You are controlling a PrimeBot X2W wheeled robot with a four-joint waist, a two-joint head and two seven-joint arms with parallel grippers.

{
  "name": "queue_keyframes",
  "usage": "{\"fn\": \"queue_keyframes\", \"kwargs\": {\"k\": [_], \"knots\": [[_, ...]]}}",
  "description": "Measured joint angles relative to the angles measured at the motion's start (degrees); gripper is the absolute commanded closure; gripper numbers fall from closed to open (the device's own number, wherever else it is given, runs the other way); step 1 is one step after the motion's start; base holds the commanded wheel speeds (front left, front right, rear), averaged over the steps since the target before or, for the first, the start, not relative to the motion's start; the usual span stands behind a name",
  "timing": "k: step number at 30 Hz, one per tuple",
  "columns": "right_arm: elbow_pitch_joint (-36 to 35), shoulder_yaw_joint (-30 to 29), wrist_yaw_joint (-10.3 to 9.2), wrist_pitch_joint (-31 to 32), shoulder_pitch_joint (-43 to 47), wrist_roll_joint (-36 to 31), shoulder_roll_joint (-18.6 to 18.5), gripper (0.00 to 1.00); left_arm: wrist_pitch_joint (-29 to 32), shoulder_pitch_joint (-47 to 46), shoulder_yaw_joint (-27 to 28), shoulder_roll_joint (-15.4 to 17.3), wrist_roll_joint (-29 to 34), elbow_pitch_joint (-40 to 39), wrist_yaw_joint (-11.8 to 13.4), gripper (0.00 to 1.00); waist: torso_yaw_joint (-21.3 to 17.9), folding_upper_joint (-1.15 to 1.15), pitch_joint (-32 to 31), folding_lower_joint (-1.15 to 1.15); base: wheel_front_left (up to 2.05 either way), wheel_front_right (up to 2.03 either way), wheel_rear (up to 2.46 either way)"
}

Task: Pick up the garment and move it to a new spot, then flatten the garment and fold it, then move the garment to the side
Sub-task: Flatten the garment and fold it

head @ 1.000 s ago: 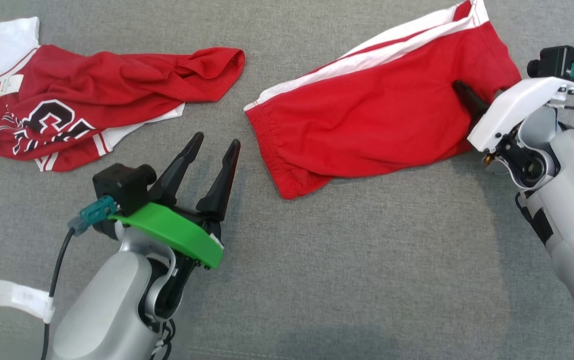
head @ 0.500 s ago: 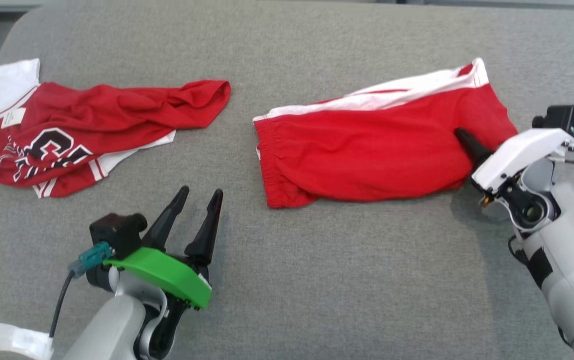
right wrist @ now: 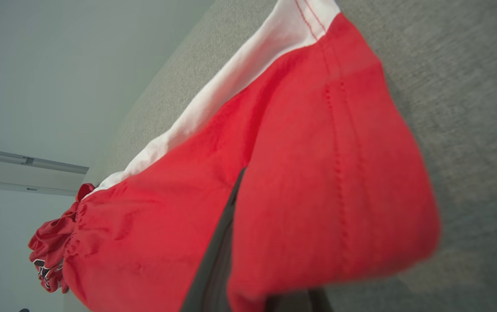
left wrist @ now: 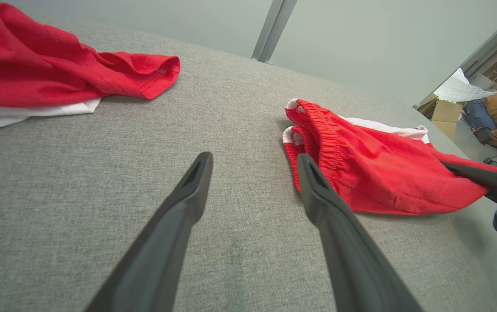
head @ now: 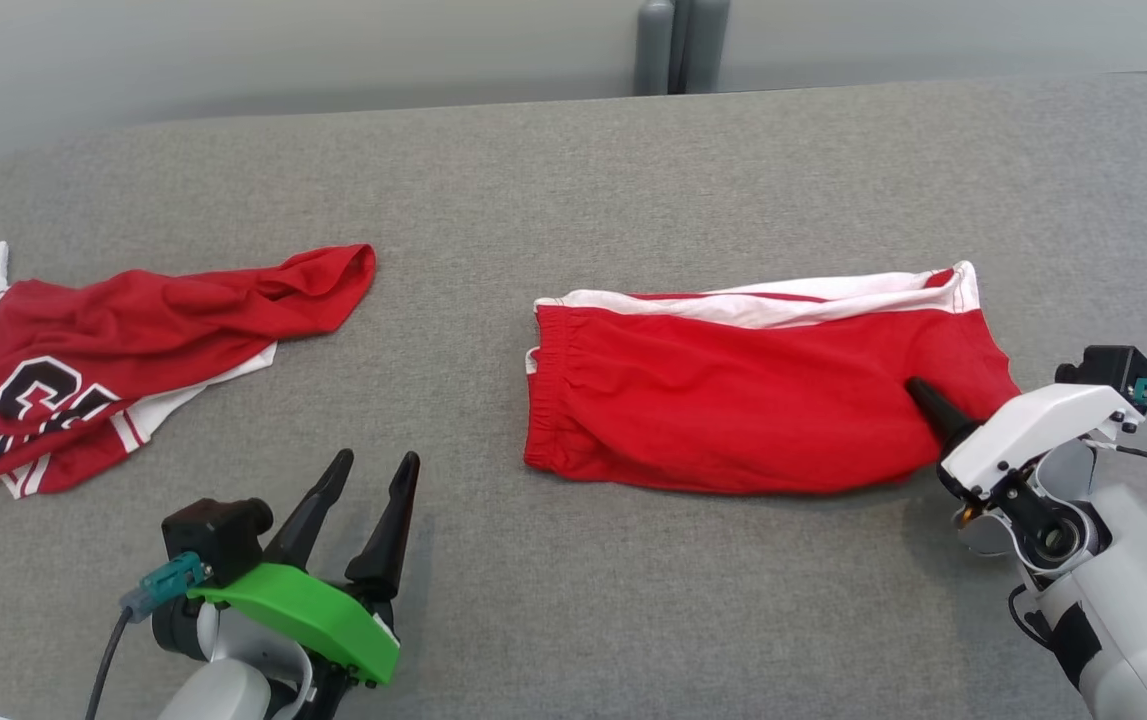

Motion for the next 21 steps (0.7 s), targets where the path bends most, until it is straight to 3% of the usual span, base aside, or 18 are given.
{"fn": "queue_keyframes", "kwargs": {"k": [2,3,4,5,6,7,21], "knots": [[-0.2,0.1,0.00,-0.3,0.5,0.0,-0.4,1.00,0.0,0.4,-0.1,0.0,0.0,-0.4,0.0,0.00,-1.1,0.00,-0.6,0.00,0.00,0.00,0.00],[-0.5,0.4,0.00,-0.6,0.7,-0.2,-0.7,0.66,0.1,0.5,-0.2,0.0,0.0,-0.7,0.0,0.00,-1.7,0.00,-0.8,0.00,0.00,0.00,0.00],[-0.6,0.5,0.00,-1.1,0.9,-0.6,-1.0,0.66,0.1,0.6,-0.3,0.0,0.0,-0.9,0.0,0.00,-2.2,0.00,-1.0,0.00,0.00,0.00,0.00],[-0.5,0.6,0.00,-1.7,1.1,-1.1,-1.3,0.54,0.1,0.6,-0.4,0.0,0.0,-1.1,0.0,0.00,-2.6,0.00,-1.2,0.00,0.00,0.00,0.00],[-0.4,0.6,0.00,-2.4,1.5,-1.5,-1.6,0.34,0.1,0.7,-0.6,0.0,0.0,-1.4,0.1,0.00,-3.1,0.00,-1.4,0.00,0.00,0.00,0.00],[-0.3,0.6,0.00,-3.0,1.8,-1.8,-1.8,0.03,0.2,0.9,-0.8,0.0,0.0,-1.6,0.2,0.00,-3.5,0.00,-1.6,0.00,0.00,0.00,0.00],[2.3,0.3,-0.62,-9.0,4.9,-4.4,-2.0,0.00,0.8,2.3,-1.7,0.2,0.0,-3.7,1.2,0.00,-4.0,0.00,-2.7,0.00,0.00,0.00,0.00]]}}
